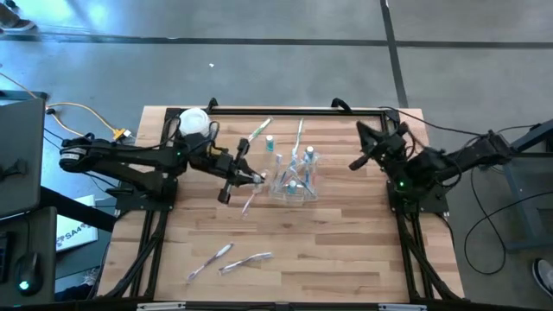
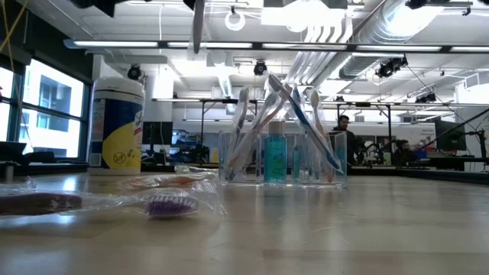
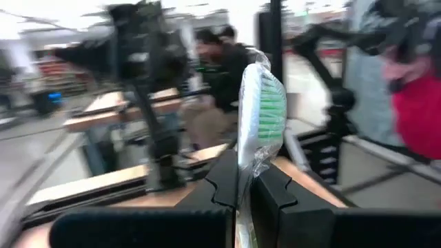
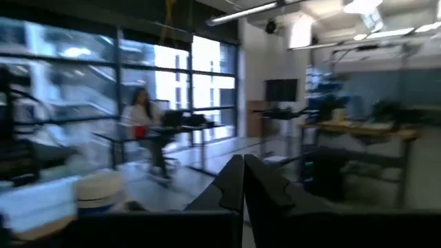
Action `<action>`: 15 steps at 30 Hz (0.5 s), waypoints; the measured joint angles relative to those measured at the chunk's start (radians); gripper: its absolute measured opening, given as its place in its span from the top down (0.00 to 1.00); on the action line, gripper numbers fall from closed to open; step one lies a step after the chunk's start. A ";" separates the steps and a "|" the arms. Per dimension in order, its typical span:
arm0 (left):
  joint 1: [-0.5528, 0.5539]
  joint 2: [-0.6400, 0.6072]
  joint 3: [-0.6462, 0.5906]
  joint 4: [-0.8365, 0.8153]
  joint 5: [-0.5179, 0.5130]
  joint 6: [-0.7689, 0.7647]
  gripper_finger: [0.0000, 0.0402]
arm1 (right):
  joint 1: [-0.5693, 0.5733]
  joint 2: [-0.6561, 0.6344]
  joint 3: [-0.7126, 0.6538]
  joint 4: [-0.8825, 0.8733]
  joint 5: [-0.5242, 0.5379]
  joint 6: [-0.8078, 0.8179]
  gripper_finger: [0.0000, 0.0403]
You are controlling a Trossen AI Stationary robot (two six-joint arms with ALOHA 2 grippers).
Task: Pick & Place toothbrushing station
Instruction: Put the right green toothbrush into the left section of the transparent organizer
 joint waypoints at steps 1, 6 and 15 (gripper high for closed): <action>0.015 0.014 0.000 0.020 0.013 -0.005 0.97 | -0.023 -0.016 -0.031 -0.044 -0.049 0.102 0.99; 0.102 0.121 -0.001 0.107 0.051 -0.023 0.97 | -0.122 -0.021 -0.144 -0.149 -0.259 0.403 0.99; 0.177 0.313 -0.001 0.348 0.156 -0.111 0.97 | -0.177 -0.011 -0.199 -0.141 -0.351 0.469 0.99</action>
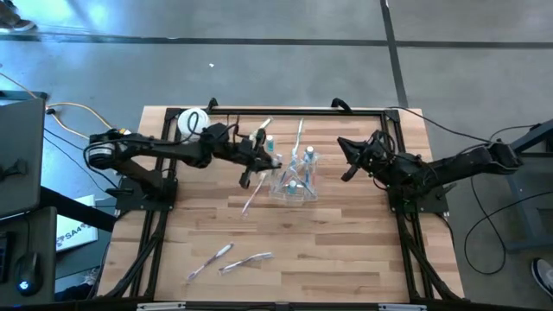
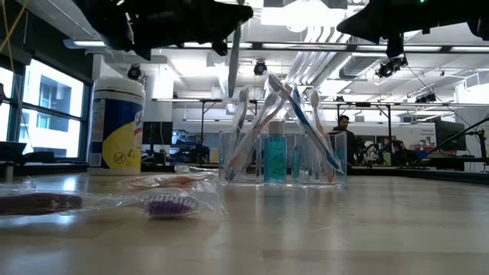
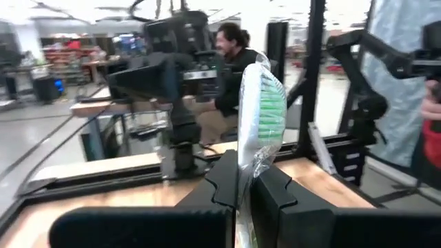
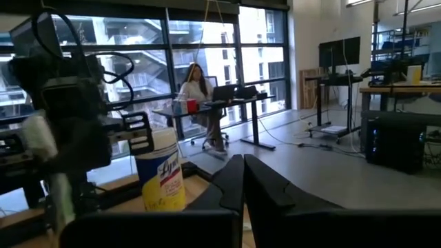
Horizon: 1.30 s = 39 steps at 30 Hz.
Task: Pick & Place toothbrushing station
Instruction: Put the right green toothbrush into the left section of the transparent organizer
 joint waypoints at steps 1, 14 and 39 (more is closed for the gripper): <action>-0.003 0.013 0.000 0.010 0.008 0.007 0.97 | 0.001 0.000 -0.004 -0.001 0.000 0.000 0.99; 0.033 0.125 0.000 0.075 0.092 0.015 0.97 | 0.001 0.000 -0.006 -0.096 -0.081 0.052 0.99; 0.051 0.251 -0.008 0.176 0.184 0.024 0.97 | 0.001 0.059 -0.006 -0.103 -0.107 0.077 0.99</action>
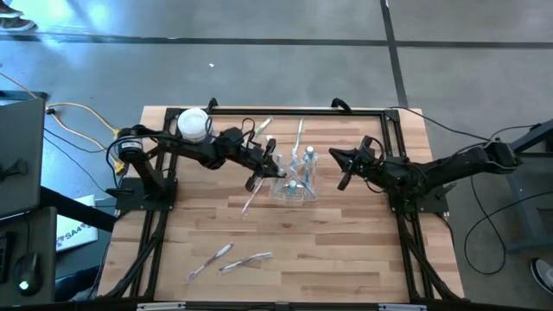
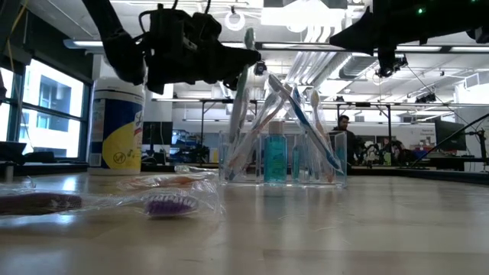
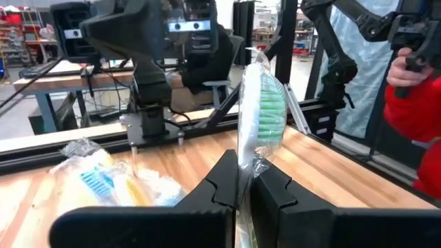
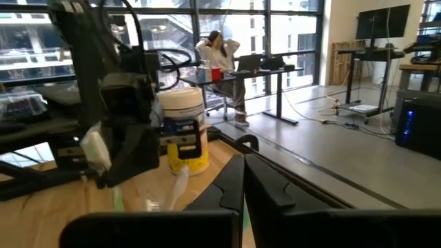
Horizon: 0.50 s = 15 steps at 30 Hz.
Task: Pick & Place toothbrushing station
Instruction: Put the right green toothbrush into the left section of the transparent organizer
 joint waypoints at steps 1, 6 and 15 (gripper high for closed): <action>-0.001 0.000 -0.009 0.018 0.002 0.001 0.97 | 0.000 0.000 0.000 0.003 -0.002 0.000 0.99; 0.026 0.000 -0.090 0.127 -0.015 -0.028 0.97 | 0.000 0.000 0.000 0.005 -0.003 0.000 0.99; 0.037 0.008 -0.137 0.210 -0.020 -0.058 0.97 | -0.001 0.000 0.000 0.027 -0.002 -0.003 0.99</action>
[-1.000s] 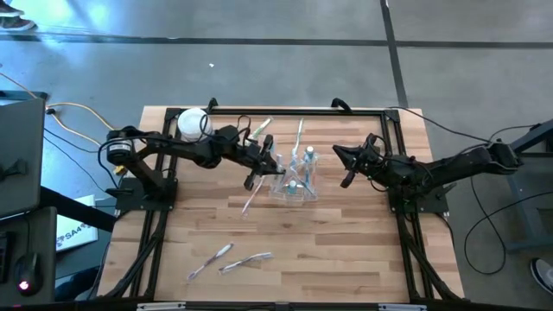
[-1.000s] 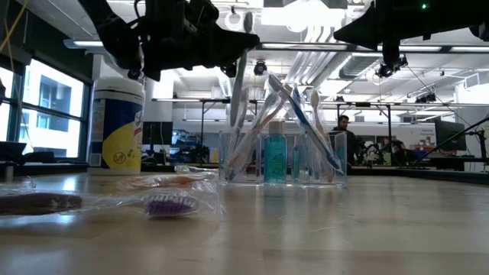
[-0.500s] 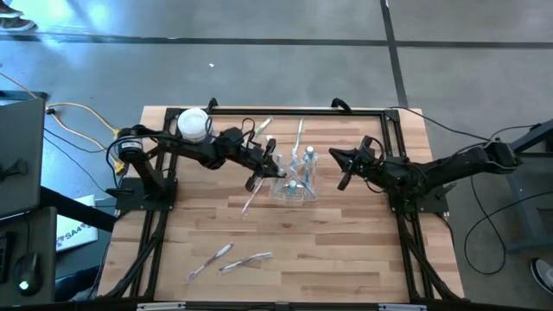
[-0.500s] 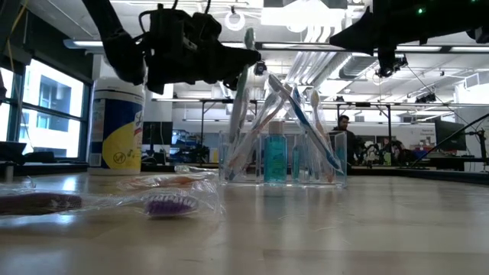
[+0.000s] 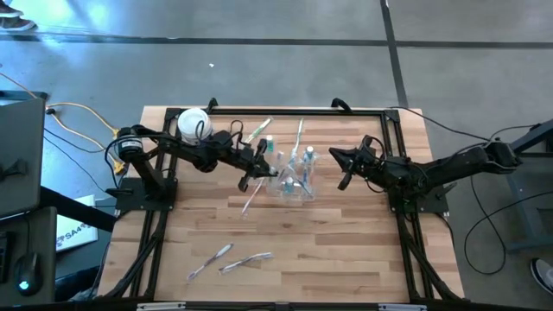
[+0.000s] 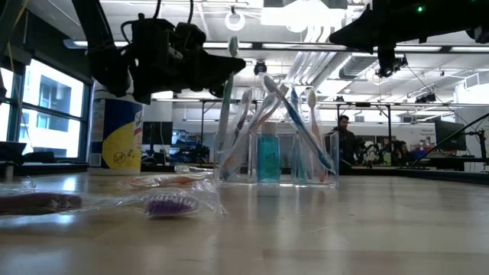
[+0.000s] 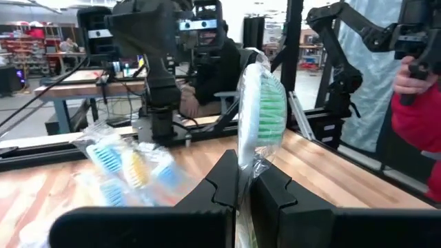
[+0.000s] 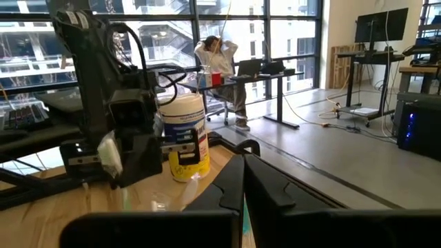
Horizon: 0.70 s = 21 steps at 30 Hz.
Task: Pick & Place toothbrushing station
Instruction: Put the right green toothbrush into the left section of the transparent organizer
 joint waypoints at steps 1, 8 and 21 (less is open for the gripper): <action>-0.001 0.012 0.002 0.004 -0.001 -0.003 0.97 | 0.000 0.000 0.000 0.000 0.000 0.000 0.99; 0.001 0.092 0.012 0.040 -0.025 -0.050 0.94 | 0.000 0.000 0.000 0.000 0.000 0.003 0.99; 0.001 0.108 0.014 0.032 -0.027 -0.061 0.94 | -0.001 0.000 0.000 0.000 0.004 0.002 0.99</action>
